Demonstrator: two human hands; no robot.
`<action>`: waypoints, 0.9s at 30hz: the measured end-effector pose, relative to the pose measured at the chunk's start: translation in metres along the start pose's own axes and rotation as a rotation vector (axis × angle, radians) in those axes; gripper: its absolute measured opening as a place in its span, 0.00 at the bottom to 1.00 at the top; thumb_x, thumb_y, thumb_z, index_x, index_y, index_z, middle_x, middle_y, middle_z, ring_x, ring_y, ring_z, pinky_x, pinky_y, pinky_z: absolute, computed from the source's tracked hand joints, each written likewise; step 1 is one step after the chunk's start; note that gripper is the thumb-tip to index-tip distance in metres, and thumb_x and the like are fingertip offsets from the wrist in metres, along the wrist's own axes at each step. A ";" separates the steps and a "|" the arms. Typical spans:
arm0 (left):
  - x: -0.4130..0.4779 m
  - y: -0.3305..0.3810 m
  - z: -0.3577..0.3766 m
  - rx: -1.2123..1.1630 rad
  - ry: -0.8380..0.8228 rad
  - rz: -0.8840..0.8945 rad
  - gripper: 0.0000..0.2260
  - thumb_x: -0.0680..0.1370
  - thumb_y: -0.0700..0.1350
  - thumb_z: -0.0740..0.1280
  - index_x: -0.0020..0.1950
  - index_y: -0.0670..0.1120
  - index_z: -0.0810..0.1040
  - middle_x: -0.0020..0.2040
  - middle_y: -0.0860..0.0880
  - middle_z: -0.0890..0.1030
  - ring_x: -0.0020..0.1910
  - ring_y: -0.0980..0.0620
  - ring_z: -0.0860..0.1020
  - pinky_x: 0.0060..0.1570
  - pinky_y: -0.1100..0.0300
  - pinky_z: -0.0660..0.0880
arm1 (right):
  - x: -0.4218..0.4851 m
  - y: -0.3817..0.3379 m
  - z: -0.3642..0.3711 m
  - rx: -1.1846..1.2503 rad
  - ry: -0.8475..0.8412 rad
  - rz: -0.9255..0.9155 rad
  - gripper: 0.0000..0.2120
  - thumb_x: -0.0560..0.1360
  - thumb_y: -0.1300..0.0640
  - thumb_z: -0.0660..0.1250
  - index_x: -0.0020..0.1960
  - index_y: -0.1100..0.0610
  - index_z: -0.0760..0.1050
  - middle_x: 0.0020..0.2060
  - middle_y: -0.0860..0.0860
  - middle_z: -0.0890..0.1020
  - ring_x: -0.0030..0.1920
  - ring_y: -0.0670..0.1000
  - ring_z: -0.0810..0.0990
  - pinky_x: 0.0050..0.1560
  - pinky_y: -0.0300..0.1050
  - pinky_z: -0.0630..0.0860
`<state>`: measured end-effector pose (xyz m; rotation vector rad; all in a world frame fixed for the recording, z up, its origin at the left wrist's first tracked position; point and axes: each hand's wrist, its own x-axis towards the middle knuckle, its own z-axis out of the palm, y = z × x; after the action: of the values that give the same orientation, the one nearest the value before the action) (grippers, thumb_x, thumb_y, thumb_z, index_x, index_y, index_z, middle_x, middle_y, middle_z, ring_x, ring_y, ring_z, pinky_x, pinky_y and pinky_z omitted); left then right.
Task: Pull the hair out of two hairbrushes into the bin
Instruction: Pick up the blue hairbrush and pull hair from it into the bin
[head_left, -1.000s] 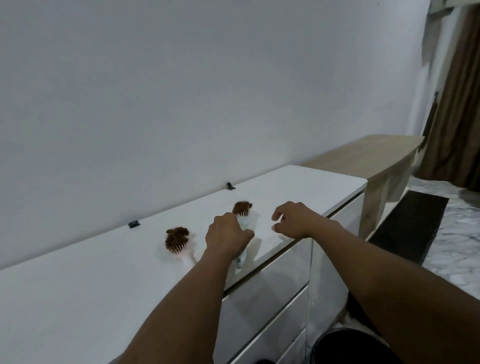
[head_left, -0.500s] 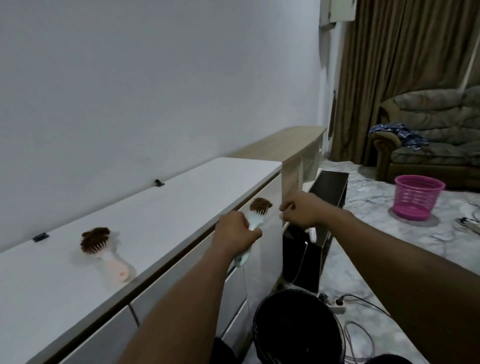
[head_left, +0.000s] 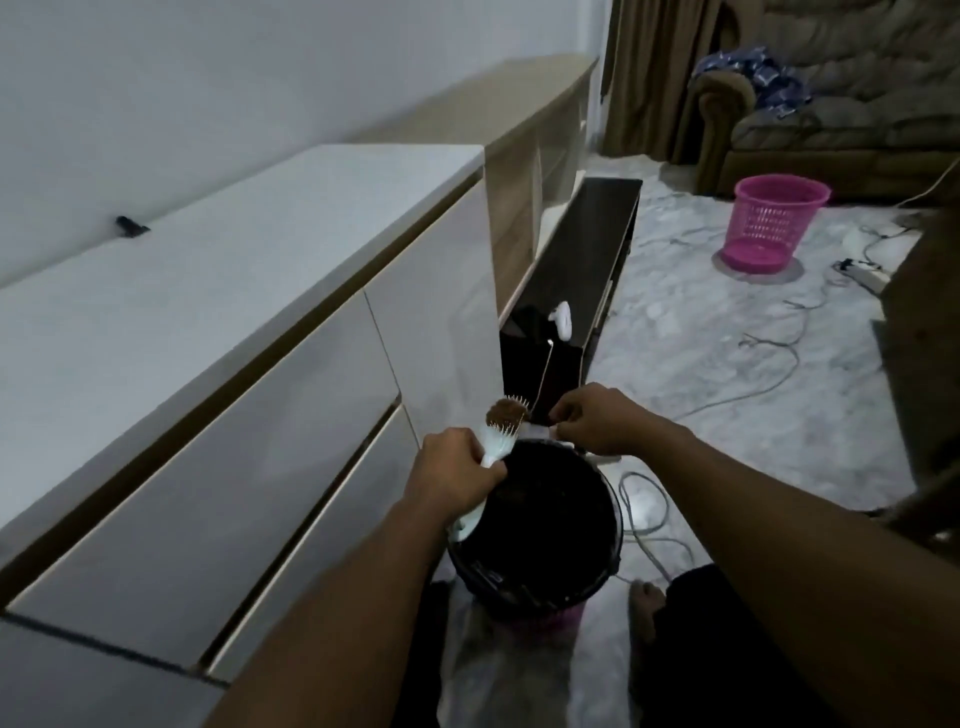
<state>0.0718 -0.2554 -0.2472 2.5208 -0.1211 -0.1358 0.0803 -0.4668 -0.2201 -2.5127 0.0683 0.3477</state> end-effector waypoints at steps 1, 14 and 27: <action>0.005 -0.011 0.014 0.007 -0.027 -0.013 0.11 0.67 0.54 0.74 0.39 0.46 0.80 0.38 0.48 0.84 0.40 0.49 0.81 0.40 0.58 0.77 | 0.009 0.011 0.015 0.007 -0.017 0.018 0.12 0.75 0.52 0.71 0.56 0.56 0.83 0.53 0.55 0.84 0.49 0.53 0.81 0.46 0.39 0.75; 0.064 -0.123 0.167 -0.046 -0.334 -0.202 0.10 0.67 0.51 0.74 0.38 0.46 0.79 0.32 0.52 0.81 0.33 0.55 0.80 0.33 0.60 0.74 | 0.105 0.134 0.191 0.333 -0.202 0.380 0.25 0.74 0.46 0.71 0.68 0.55 0.76 0.58 0.54 0.83 0.59 0.55 0.81 0.60 0.46 0.76; 0.108 -0.147 0.236 -0.175 -0.515 -0.200 0.12 0.70 0.48 0.76 0.44 0.47 0.74 0.34 0.54 0.78 0.29 0.63 0.76 0.29 0.72 0.69 | 0.174 0.164 0.247 0.632 0.042 0.523 0.15 0.72 0.53 0.75 0.55 0.56 0.77 0.43 0.58 0.85 0.36 0.55 0.86 0.42 0.57 0.85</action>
<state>0.1575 -0.2830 -0.5313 2.2645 -0.0577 -0.8381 0.1705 -0.4563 -0.5518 -1.8427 0.7410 0.4018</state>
